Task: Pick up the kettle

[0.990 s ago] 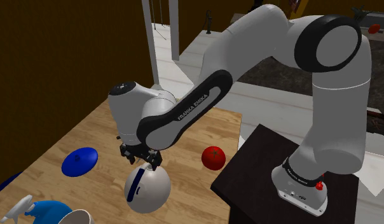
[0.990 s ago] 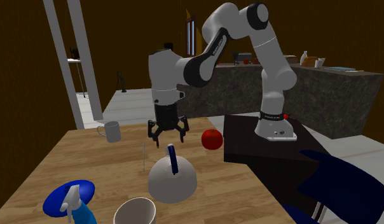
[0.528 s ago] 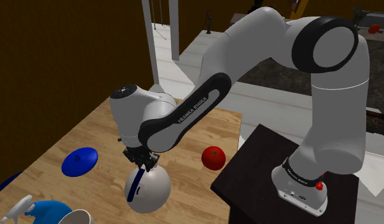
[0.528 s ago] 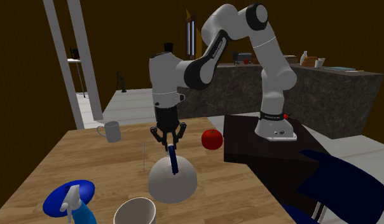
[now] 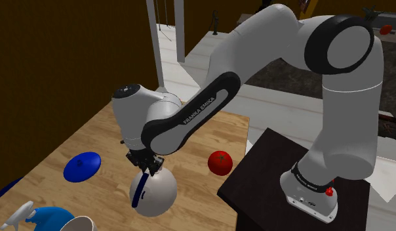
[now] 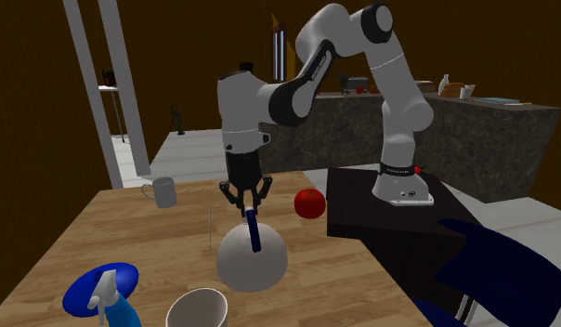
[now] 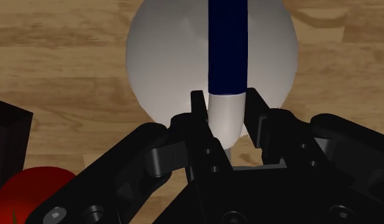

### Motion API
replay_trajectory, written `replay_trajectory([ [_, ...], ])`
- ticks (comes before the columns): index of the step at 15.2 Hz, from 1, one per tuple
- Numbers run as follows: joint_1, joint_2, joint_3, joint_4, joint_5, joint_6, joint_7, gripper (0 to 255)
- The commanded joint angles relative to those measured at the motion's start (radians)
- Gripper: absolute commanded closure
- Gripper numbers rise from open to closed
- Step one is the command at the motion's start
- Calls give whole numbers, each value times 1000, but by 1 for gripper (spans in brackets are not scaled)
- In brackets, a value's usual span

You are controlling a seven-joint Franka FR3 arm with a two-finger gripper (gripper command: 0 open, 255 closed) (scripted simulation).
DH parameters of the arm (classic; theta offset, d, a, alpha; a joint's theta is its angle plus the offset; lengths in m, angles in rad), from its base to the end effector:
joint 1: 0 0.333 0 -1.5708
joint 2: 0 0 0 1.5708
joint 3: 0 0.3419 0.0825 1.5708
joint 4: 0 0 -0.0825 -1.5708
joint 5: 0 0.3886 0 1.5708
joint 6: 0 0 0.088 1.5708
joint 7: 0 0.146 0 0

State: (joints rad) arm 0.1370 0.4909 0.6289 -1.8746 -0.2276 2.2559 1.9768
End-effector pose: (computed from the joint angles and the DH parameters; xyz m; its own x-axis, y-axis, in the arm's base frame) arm 0.4876 0.4215 0.2742 0.4311 -0.8969 -0.0982 -0.8988 -0.4364 0.0400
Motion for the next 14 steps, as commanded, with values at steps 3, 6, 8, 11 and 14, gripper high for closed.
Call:
replay_trajectory([
  [3,-11,-30,14,14,21,-39,-10,255],
  [6,-19,-53,25,25,37,-70,-18,255],
  [8,-23,-67,31,34,47,-91,-23,255],
  [11,-30,-88,40,49,62,-124,-30,255],
  [14,-32,-96,43,55,68,-136,-32,255],
])
